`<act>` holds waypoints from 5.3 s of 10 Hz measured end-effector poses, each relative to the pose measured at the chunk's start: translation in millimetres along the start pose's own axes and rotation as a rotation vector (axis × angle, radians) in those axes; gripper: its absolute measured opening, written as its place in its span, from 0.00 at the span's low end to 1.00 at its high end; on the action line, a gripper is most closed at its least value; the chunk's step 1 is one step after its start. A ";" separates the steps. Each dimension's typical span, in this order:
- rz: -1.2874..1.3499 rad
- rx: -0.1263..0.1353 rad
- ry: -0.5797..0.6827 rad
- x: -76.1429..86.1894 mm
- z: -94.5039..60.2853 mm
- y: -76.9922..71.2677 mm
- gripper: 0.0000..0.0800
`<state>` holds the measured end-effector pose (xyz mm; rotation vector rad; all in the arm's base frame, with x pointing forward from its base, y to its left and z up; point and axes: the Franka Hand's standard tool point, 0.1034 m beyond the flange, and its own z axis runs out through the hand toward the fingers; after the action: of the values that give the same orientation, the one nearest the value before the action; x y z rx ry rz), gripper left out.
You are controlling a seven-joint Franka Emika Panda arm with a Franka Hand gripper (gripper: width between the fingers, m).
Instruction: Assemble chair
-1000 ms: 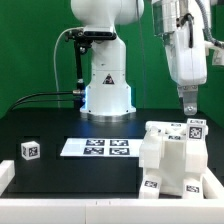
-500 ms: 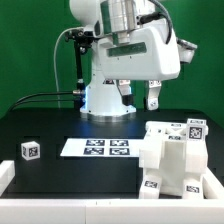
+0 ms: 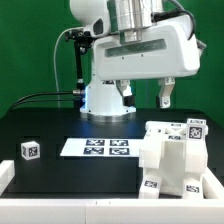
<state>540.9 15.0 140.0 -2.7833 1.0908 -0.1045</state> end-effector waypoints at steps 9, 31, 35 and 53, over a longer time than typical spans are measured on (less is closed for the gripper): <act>-0.652 -0.068 -0.023 27.2 17.2 78.0 0.81; -0.760 -0.558 -0.885 28.3 54.6 239.2 0.81; -0.706 -0.592 -0.925 11.6 79.4 282.5 0.81; -0.697 -0.331 -0.347 0.4 58.6 193.4 0.35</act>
Offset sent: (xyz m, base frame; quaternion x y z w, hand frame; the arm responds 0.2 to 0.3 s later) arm -0.0041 -0.0042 -0.0109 -0.0306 0.1006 -0.2000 0.9742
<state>418.6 -118.7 50.3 -3.1642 0.0353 0.5044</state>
